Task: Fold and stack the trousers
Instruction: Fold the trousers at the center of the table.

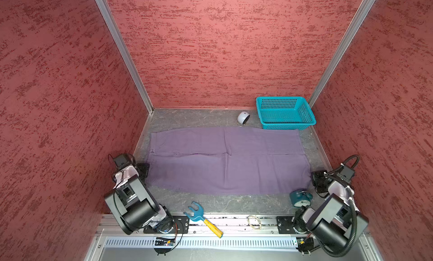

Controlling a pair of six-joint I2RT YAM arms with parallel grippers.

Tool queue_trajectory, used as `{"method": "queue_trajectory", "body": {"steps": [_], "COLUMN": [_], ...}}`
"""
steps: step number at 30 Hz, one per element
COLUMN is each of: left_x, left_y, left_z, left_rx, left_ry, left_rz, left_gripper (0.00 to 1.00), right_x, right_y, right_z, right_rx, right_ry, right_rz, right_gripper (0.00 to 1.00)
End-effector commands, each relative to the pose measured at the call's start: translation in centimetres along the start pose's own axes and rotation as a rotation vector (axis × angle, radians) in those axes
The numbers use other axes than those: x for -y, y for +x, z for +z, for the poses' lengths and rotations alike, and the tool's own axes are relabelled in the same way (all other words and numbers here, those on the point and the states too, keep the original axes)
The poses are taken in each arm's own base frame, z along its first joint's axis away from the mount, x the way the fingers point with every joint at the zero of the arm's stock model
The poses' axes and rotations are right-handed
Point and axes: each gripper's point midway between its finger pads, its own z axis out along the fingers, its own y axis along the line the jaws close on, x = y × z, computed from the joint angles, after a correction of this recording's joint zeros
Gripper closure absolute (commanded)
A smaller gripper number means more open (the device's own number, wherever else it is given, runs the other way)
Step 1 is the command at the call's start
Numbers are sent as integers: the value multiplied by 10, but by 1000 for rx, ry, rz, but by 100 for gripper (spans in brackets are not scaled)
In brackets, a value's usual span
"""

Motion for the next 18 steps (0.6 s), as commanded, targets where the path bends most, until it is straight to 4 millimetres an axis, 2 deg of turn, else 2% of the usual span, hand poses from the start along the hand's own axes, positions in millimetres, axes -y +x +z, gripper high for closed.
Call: {"method": "queue_trajectory", "body": {"steps": [1, 3, 5, 8, 12, 15, 18], "left_x": [-8, -10, -11, -12, -12, -2, 8], "left_y": [2, 4, 4, 5, 3, -4, -17], "left_z": [16, 19, 21, 18, 1, -26, -62], "left_rx": [-16, -24, -30, -35, -28, 0, 48], "left_ry": [1, -7, -11, -23, -6, 62, 120], "left_rz": [-23, -27, -32, -38, -77, -105, -128], "left_gripper": [35, 50, 74, 99, 100, 100, 100], "right_x": [-5, -4, -3, -1, -4, -7, -12], "right_y": [-6, -7, -7, -6, -6, -9, -13], "right_z": [-1, -2, -2, -3, -6, -10, -15], "right_rx": [13, 14, 17, 19, 22, 34, 55], "right_ry": [-17, -8, 0, 4, -3, -3, -9], "right_rz": [9, 11, 10, 13, 18, 25, 41], "right_gripper": [100, 100, 100, 100, 100, 100, 100]}}
